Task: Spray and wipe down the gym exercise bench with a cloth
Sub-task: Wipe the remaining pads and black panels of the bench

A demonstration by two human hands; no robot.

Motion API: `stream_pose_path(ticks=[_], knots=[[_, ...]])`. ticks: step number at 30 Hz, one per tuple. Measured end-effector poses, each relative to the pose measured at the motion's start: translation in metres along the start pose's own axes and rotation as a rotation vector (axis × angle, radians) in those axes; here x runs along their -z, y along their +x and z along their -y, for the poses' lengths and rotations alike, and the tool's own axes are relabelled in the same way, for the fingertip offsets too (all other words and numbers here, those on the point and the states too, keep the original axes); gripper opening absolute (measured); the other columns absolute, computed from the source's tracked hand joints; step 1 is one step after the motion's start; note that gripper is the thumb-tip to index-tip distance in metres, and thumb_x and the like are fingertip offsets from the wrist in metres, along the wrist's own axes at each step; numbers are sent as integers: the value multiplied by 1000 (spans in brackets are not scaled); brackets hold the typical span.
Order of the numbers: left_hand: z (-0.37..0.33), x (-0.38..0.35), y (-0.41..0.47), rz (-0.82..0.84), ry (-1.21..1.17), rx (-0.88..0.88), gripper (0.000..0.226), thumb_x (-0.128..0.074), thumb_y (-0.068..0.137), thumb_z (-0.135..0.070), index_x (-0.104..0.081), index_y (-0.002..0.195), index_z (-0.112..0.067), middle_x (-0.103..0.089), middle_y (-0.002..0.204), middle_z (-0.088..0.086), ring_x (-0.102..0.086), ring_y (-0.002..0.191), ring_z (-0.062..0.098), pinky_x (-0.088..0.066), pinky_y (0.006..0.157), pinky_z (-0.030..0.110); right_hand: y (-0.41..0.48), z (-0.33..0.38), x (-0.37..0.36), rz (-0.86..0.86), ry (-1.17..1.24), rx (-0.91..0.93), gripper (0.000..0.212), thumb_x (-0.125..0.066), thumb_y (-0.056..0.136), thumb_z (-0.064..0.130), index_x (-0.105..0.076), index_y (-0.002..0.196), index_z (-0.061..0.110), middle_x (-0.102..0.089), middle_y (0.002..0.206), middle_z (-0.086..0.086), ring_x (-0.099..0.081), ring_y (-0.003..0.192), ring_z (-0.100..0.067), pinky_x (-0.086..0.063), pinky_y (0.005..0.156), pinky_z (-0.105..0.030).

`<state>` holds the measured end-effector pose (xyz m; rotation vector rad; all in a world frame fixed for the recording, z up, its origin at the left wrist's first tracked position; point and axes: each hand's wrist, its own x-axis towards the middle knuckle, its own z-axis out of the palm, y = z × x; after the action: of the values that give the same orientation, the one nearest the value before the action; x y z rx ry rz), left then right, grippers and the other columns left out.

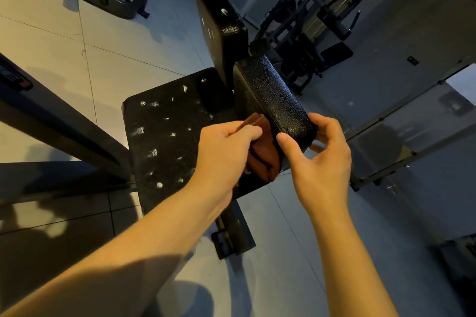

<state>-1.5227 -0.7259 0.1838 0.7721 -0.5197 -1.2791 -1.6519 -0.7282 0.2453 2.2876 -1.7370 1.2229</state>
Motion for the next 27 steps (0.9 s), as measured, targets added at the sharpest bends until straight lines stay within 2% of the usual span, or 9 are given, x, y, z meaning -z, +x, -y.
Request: stream_pose_path(ticks=[3,5,10,14,16,20,22,24,27], knots=[[0,11,16,-84,-34,17,17,-69,93,-11,-80,80,-16,-76,82,11,-74,81,24,-62,85,50,0,1,0,5,-1,0,43,-80,85,36,-54,119,35,-61,116,17,-54,107,9,-38,84,-3],[4,12,28,-128,-53,46,21,-67,95,-9,-80,87,-24,-79,87,3,-75,92,22,-61,90,47,-1,1,0,2,0,-2,42,-79,85,35,-54,119,35,-61,116,17,-55,109,7,-37,86,-6],[20,-2,19,-24,-12,54,19,-65,96,-8,-80,101,-19,-79,87,4,-76,89,24,-60,81,40,-2,1,-1,-4,1,-3,42,-79,86,33,-56,120,33,-62,118,14,-55,109,6,-38,86,-8],[33,1,0,53,50,69,20,-67,95,-11,-80,106,-21,-79,92,3,-76,94,24,-59,91,49,-1,1,-2,-6,-5,-10,44,-80,86,33,-57,123,29,-61,118,13,-54,108,7,-38,86,-8],[36,-1,0,50,72,147,18,-66,95,-10,-80,103,-20,-79,91,6,-75,93,26,-59,91,51,-1,2,-2,-6,-8,-12,42,-79,86,32,-56,121,32,-60,116,14,-54,107,8,-39,85,-9],[19,-11,19,-120,-73,427,8,-68,90,-4,-73,94,-8,-73,87,16,-72,87,35,-61,84,47,-3,5,-1,-3,-9,-23,41,-79,86,33,-53,118,37,-60,117,16,-53,105,9,-38,83,-12],[5,-12,30,-162,-91,383,7,-71,86,-2,-71,86,-10,-72,82,14,-72,83,33,-59,79,43,-3,5,-1,2,-3,-31,42,-79,86,34,-53,119,36,-60,119,15,-54,106,7,-39,84,-12],[-7,-8,37,-189,-116,258,19,-70,88,-1,-73,81,-19,-73,80,9,-73,82,28,-59,79,41,-3,4,-1,0,7,-40,43,-79,86,34,-55,122,33,-61,122,13,-55,108,2,-40,87,-14],[-15,0,39,-171,-125,-8,26,-65,94,-1,-79,92,-22,-78,86,1,-75,87,16,-60,79,29,-3,4,-3,-16,11,-44,43,-79,86,33,-54,121,34,-61,121,13,-55,109,0,-40,89,-15]])
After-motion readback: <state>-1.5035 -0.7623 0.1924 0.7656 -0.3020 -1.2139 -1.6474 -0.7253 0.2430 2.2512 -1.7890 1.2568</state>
